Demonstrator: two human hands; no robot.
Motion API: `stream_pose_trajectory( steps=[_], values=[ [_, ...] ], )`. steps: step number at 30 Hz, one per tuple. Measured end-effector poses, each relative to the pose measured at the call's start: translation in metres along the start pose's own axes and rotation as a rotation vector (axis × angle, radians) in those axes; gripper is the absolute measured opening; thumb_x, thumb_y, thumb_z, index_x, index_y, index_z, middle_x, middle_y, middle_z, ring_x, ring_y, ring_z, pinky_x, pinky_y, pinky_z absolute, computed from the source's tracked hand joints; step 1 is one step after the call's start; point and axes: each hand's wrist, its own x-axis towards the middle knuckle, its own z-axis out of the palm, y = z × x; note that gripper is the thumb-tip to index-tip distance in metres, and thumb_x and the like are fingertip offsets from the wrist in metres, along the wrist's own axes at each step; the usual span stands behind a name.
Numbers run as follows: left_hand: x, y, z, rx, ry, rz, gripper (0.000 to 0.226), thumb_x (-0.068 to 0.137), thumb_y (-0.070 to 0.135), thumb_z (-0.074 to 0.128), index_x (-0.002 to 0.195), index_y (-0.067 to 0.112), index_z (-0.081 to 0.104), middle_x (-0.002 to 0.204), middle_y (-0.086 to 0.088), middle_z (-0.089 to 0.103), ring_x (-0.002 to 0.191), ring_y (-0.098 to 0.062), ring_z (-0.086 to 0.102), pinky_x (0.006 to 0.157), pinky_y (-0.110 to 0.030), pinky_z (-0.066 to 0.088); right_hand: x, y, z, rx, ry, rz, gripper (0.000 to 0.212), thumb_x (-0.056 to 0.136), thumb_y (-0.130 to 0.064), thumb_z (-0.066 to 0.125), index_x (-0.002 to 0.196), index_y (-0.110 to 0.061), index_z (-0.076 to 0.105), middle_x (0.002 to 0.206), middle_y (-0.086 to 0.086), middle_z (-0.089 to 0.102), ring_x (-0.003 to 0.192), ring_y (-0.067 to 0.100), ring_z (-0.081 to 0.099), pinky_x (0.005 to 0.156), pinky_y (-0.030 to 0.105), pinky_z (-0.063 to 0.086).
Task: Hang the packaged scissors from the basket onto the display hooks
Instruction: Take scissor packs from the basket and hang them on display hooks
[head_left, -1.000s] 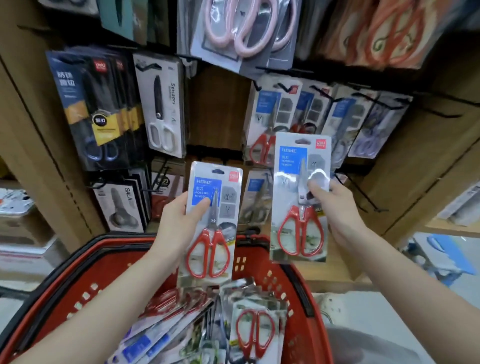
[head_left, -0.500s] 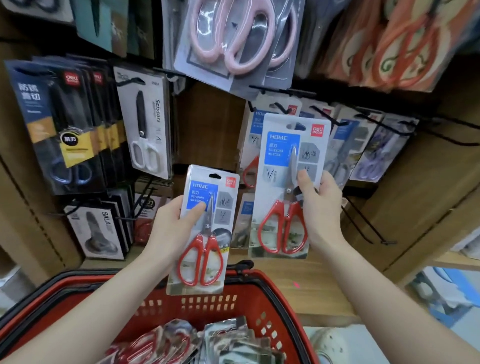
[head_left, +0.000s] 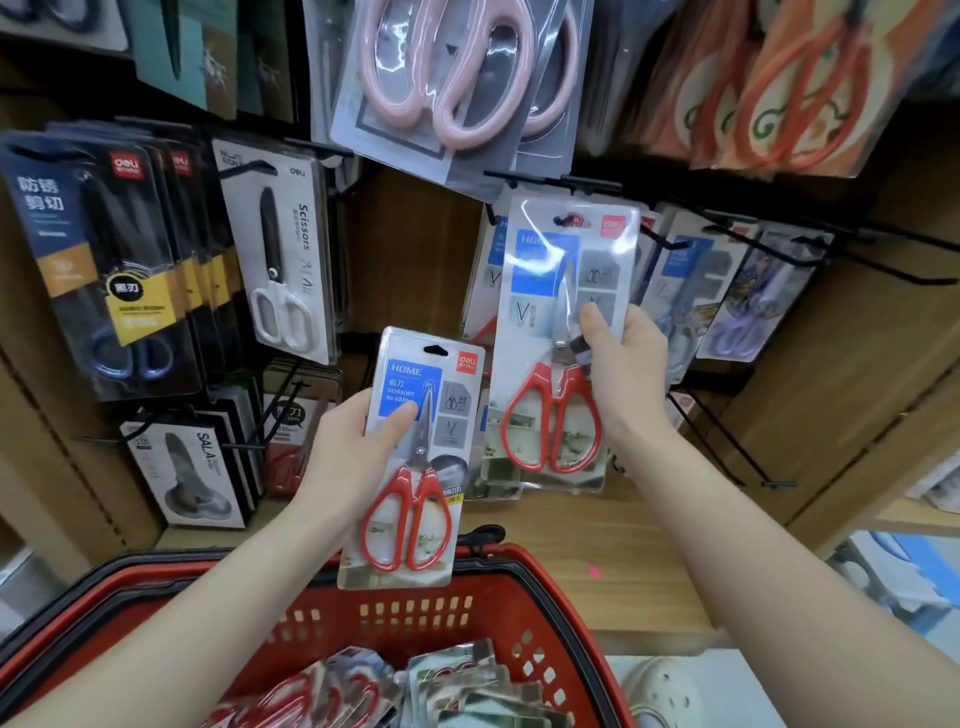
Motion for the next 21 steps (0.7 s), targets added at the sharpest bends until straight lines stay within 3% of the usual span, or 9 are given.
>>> stream_pose_trajectory(
  steps=[3, 8, 13, 16, 19, 21],
  values=[
    [0.0, 0.002, -0.004, -0.001, 0.012, -0.009, 0.016, 0.095, 0.024, 0.054, 0.102, 0.019, 0.067, 0.096, 0.004, 0.073, 0.091, -0.014, 0.07, 0.083, -0.043, 0.056, 0.015, 0.006, 0.011, 0.01, 0.013, 0.074, 0.016, 0.094, -0.024, 0.053, 0.08, -0.017, 0.054, 0.083, 0.008, 0.06, 0.077, 0.02, 0.056, 0.071, 0.036, 0.046],
    [0.0, 0.005, -0.014, -0.018, 0.028, -0.021, 0.016, 0.094, 0.026, 0.055, 0.102, 0.02, 0.067, 0.095, 0.004, 0.074, 0.087, -0.015, 0.071, 0.08, -0.043, 0.057, 0.042, 0.009, 0.03, 0.0, -0.028, 0.164, 0.019, 0.096, -0.024, 0.051, 0.106, -0.009, 0.058, 0.096, 0.007, 0.063, 0.082, 0.018, 0.058, 0.071, 0.028, 0.047],
    [0.002, 0.007, -0.025, -0.009, 0.047, -0.016, 0.015, 0.094, 0.026, 0.054, 0.102, 0.022, 0.066, 0.094, 0.004, 0.074, 0.086, -0.015, 0.071, 0.079, -0.043, 0.057, 0.065, 0.011, 0.042, -0.079, -0.086, 0.325, 0.021, 0.097, -0.031, 0.05, 0.108, -0.014, 0.052, 0.103, 0.006, 0.06, 0.087, 0.019, 0.059, 0.081, 0.035, 0.048],
    [0.004, 0.008, -0.03, 0.006, 0.063, 0.007, 0.014, 0.094, 0.025, 0.055, 0.101, 0.023, 0.067, 0.093, 0.005, 0.074, 0.085, -0.014, 0.071, 0.076, -0.039, 0.057, 0.076, 0.009, 0.047, -0.179, -0.082, 0.384, 0.036, 0.096, -0.035, 0.051, 0.118, -0.007, 0.054, 0.109, 0.008, 0.06, 0.092, 0.023, 0.055, 0.084, 0.035, 0.045],
    [0.004, 0.01, -0.033, 0.018, 0.075, 0.028, 0.013, 0.094, 0.025, 0.055, 0.099, 0.026, 0.067, 0.091, 0.007, 0.074, 0.084, -0.012, 0.071, 0.073, -0.034, 0.056, 0.08, 0.011, 0.047, -0.197, -0.056, 0.419, 0.042, 0.094, -0.035, 0.055, 0.12, -0.003, 0.053, 0.114, 0.007, 0.058, 0.104, 0.025, 0.054, 0.095, 0.037, 0.045],
    [0.002, 0.012, -0.033, 0.019, 0.075, 0.039, 0.012, 0.095, 0.026, 0.055, 0.096, 0.029, 0.066, 0.09, 0.007, 0.074, 0.083, -0.012, 0.071, 0.072, -0.033, 0.056, 0.077, 0.013, 0.047, -0.172, -0.044, 0.446, 0.039, 0.095, -0.029, 0.056, 0.124, -0.003, 0.051, 0.111, 0.006, 0.054, 0.112, 0.023, 0.05, 0.094, 0.033, 0.04]
  ],
)
